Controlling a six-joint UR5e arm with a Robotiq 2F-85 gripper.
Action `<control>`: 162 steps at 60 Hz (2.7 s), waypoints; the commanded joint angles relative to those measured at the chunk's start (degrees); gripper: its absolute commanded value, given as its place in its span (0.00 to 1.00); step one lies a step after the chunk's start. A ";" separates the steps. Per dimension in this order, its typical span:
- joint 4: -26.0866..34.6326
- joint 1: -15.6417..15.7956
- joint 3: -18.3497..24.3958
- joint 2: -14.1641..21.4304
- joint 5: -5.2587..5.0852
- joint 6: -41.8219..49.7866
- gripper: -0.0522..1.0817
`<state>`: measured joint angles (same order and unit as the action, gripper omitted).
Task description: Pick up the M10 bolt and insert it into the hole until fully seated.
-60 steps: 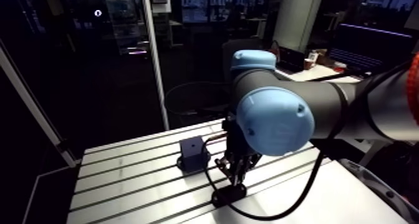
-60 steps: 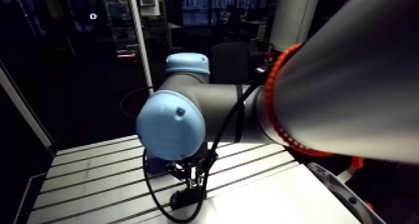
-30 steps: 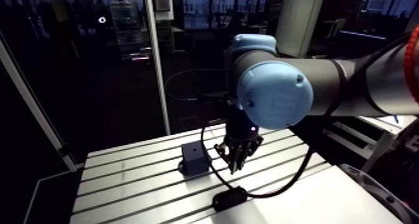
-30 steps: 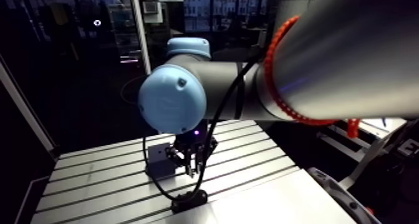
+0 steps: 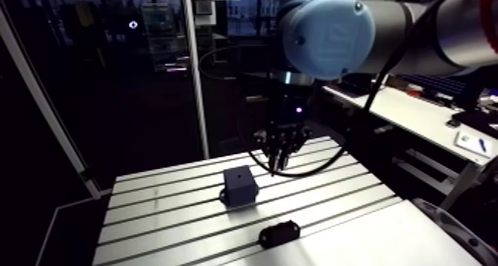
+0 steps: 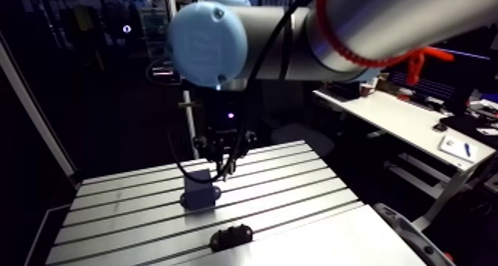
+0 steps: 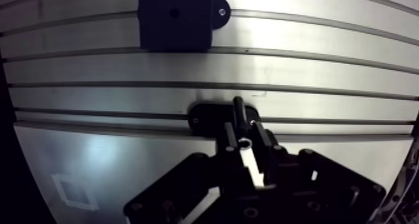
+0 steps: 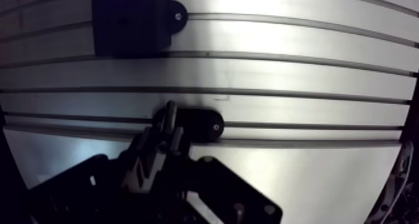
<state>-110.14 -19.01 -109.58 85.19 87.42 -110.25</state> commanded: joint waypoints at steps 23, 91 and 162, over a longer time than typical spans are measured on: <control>14.22 5.25 16.11 -7.14 0.17 4.64 1.00; 20.54 11.89 28.04 -21.58 4.29 11.61 1.00; 20.88 11.89 28.26 -24.06 4.91 12.12 1.00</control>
<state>-89.43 -7.12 -81.39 61.46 92.37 -98.13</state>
